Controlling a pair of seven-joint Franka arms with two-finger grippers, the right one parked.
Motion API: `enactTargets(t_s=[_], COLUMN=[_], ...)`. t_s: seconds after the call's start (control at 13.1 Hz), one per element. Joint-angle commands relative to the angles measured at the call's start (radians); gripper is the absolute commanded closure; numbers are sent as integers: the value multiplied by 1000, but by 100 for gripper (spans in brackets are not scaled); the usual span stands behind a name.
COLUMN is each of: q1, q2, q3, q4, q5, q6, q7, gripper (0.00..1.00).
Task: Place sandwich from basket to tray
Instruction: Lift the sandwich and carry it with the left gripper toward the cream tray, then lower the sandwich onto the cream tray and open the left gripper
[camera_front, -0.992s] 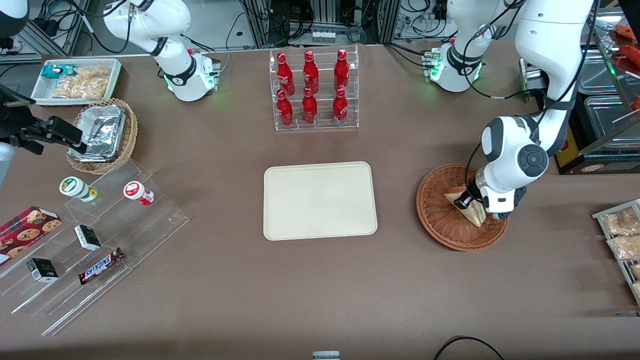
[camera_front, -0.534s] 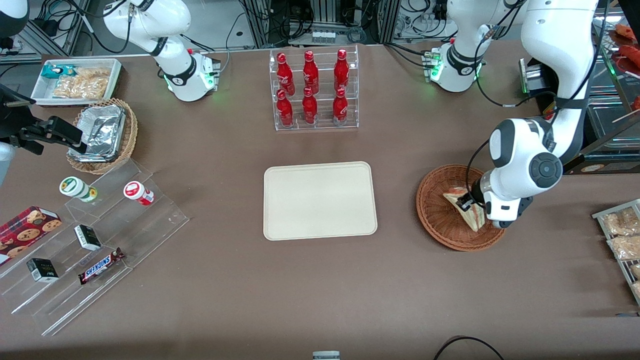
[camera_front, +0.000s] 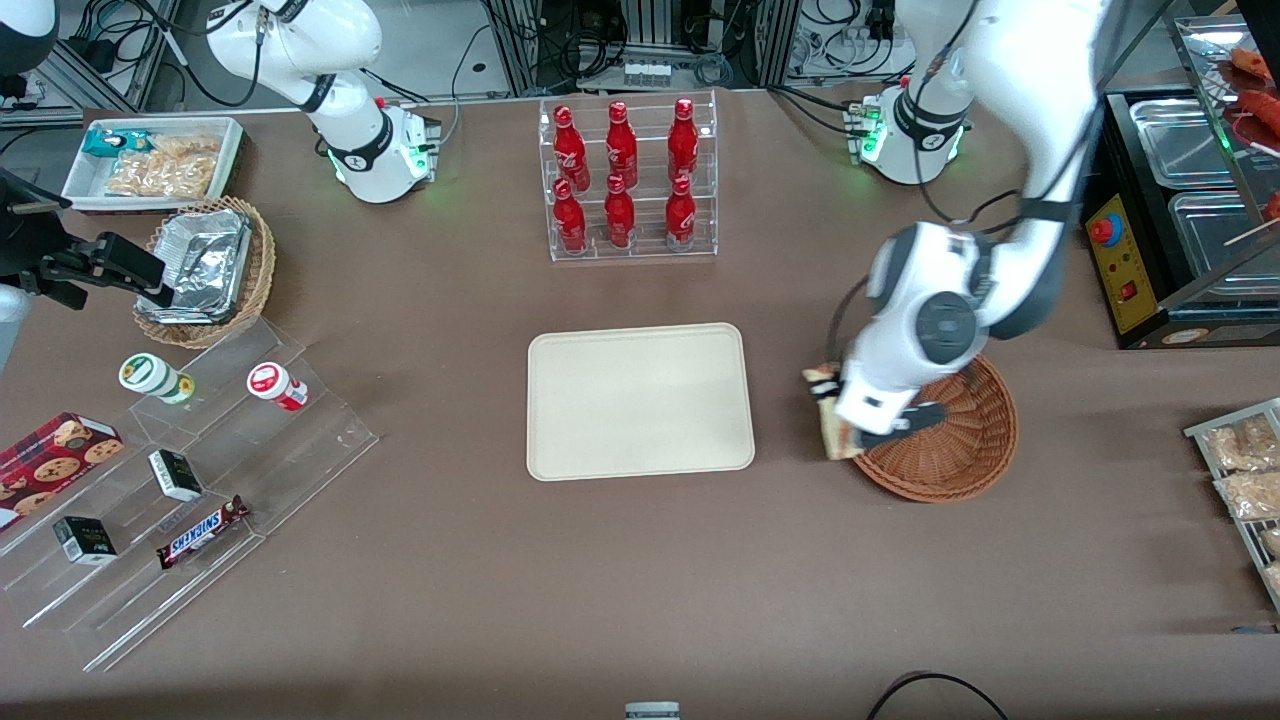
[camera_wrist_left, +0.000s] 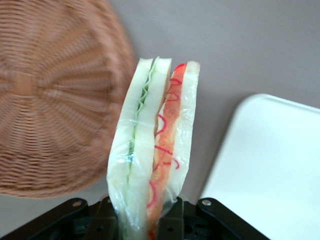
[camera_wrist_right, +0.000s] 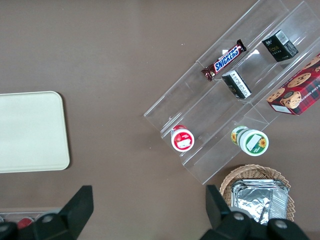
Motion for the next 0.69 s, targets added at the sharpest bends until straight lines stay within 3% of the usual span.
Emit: enactTargets(t_s=[0.0, 0.38, 0.61], q1=[-91, -238, -301], q2=[133, 299, 374], q3=[14, 16, 19], q4=[163, 367, 497], q5=[0, 1, 23], q6=[-19, -23, -116], q7=[-54, -226, -317], gripper=[92, 95, 97])
